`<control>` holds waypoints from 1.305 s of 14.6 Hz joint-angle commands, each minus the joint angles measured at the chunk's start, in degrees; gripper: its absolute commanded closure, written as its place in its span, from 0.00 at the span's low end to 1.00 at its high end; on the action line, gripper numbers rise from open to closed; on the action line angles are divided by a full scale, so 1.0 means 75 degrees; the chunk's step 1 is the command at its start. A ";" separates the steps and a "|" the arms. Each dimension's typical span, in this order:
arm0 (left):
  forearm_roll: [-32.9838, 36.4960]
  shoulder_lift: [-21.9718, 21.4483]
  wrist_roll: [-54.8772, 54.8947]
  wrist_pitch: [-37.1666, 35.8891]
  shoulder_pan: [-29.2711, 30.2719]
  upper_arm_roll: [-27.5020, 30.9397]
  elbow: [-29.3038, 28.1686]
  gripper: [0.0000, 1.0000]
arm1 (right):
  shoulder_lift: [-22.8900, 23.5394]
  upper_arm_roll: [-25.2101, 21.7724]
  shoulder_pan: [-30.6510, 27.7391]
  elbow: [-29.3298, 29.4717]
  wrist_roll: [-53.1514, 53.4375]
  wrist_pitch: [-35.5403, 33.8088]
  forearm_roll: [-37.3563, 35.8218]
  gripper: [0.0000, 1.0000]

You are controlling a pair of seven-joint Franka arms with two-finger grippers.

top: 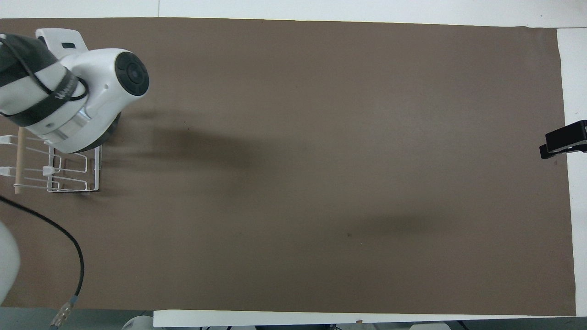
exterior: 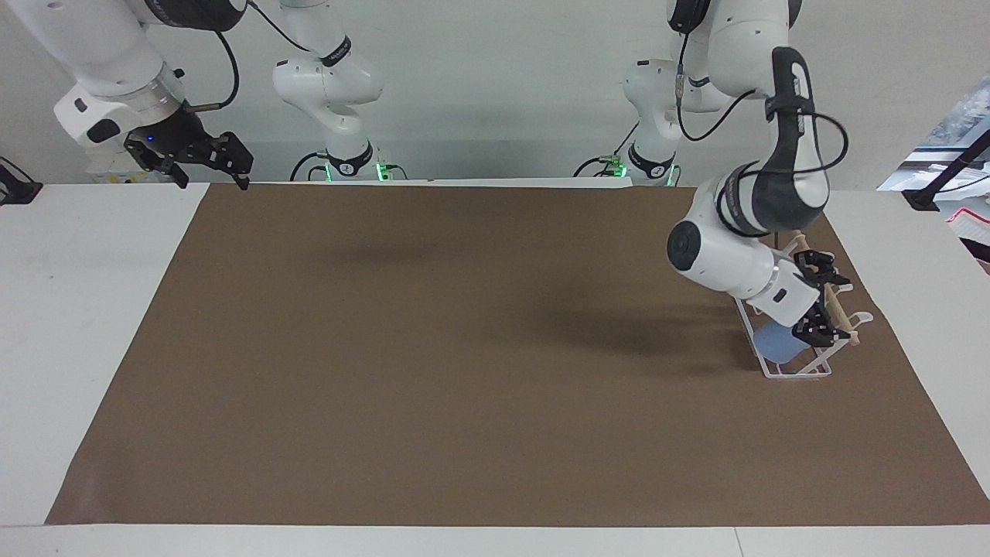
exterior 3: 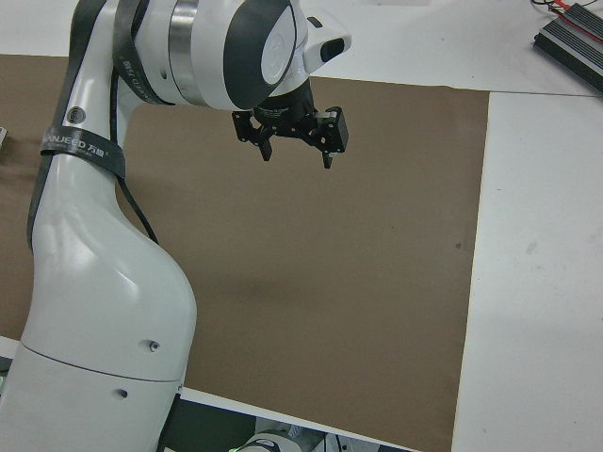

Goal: Hang cup on cup holder

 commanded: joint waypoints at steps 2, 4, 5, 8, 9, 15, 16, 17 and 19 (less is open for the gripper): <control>-0.1609 -0.0645 0.2550 0.0232 0.0638 0.0008 -0.0008 0.00 | -0.0117 0.0006 -0.0025 -0.0072 -0.0053 -0.0052 -0.0128 0.00; -0.3016 -0.0751 0.4680 0.0372 0.0805 0.0054 0.0015 0.00 | -0.0117 0.0006 0.0010 -0.0072 -0.0053 -0.0064 -0.0128 0.00; -0.3719 -0.0763 0.5492 0.0571 0.1026 0.0055 0.0027 0.00 | -0.0117 0.0006 0.0022 -0.0072 -0.0053 -0.0064 -0.0128 0.00; -0.5665 -0.1171 0.8114 0.0306 0.1495 0.0066 -0.0008 0.00 | -0.0128 0.0006 0.0045 -0.0072 -0.0054 -0.0064 -0.0128 0.00; -0.6263 -0.1370 0.8844 -0.0080 0.1706 0.0066 0.0027 0.00 | -0.0129 0.0006 0.0034 -0.0072 -0.0053 -0.0064 -0.0128 0.00; -0.7778 -0.1736 1.0734 -0.1536 0.1907 -0.0004 0.0752 0.00 | -0.0129 0.0006 0.0045 -0.0084 -0.0042 -0.0064 -0.0128 0.00; -0.8094 -0.1747 1.1249 -0.1618 0.1919 -0.0004 0.0858 0.00 | -0.0129 0.0006 0.0045 -0.0084 -0.0042 -0.0064 -0.0128 0.00; -0.8259 -0.1747 1.1602 -0.1770 0.1919 -0.0016 0.1045 0.00 | -0.0129 0.0006 0.0045 -0.0084 -0.0042 -0.0064 -0.0128 0.00; -0.8412 -0.1584 1.1687 -0.2110 0.1895 -0.0039 0.1548 0.00 | -0.0129 0.0006 0.0045 -0.0084 -0.0042 -0.0064 -0.0128 0.00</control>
